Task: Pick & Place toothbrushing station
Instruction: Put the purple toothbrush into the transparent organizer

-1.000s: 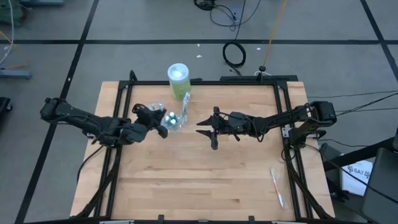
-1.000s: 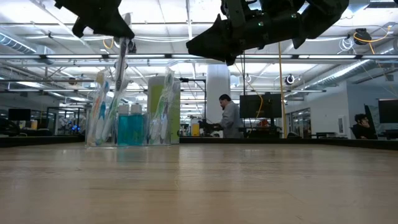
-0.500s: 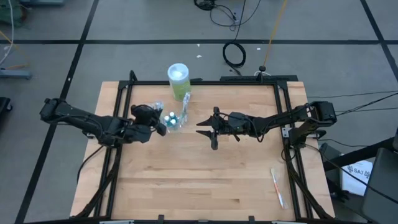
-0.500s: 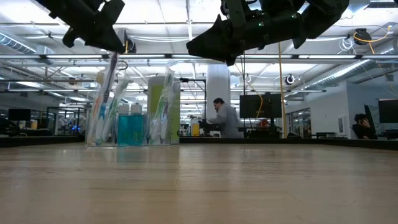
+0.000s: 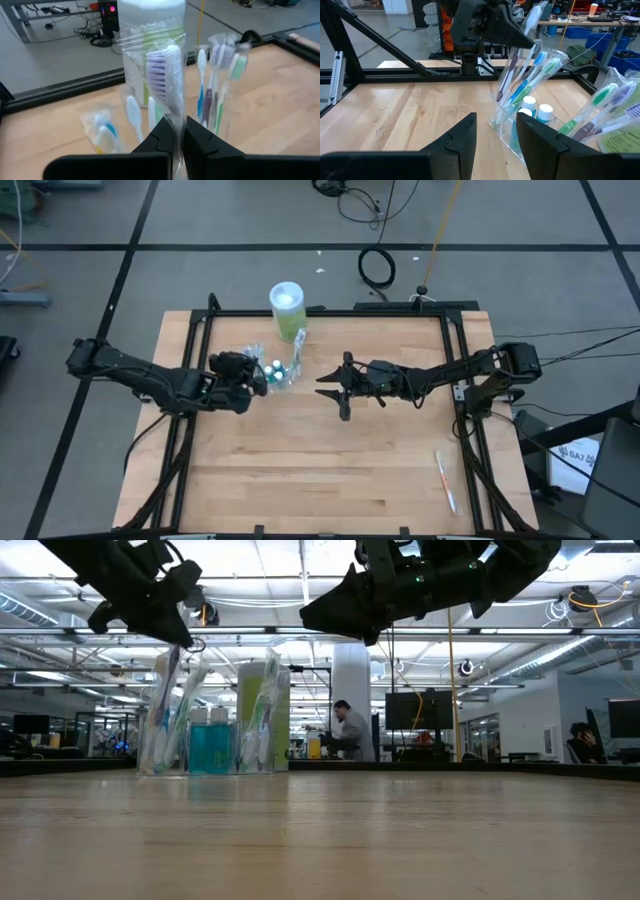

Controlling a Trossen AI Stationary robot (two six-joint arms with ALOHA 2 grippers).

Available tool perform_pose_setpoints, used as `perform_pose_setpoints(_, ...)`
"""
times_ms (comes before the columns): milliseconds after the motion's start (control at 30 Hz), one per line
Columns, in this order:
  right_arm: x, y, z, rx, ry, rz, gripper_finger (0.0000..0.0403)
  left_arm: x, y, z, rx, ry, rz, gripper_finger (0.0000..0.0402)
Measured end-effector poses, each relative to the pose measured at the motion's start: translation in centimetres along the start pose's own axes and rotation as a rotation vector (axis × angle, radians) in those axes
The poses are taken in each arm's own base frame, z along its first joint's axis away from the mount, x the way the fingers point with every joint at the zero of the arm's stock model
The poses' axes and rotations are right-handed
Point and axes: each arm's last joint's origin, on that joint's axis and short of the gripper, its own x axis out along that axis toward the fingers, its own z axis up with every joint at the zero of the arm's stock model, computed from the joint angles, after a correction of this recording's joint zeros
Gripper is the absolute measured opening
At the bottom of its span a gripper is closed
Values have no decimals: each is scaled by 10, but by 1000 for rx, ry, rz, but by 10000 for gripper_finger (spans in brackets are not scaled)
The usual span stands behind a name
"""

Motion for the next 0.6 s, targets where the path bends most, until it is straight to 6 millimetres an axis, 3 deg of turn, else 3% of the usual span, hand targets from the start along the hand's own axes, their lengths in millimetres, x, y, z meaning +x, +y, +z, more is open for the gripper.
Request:
perform_pose_setpoints(200, 0, 0, 0, 0, 0, 0, 130, 11, -5, -9, -18, 31, 37, 35)
perform_pose_setpoints(433, 0, 0, 0, 0, 0, 0, 130, 31, -4, -12, -66, 135, 84, 8)
perform_pose_setpoints(600, 0, 0, 0, 0, 0, 0, 130, 40, 0, -11, -85, 198, 97, 40)
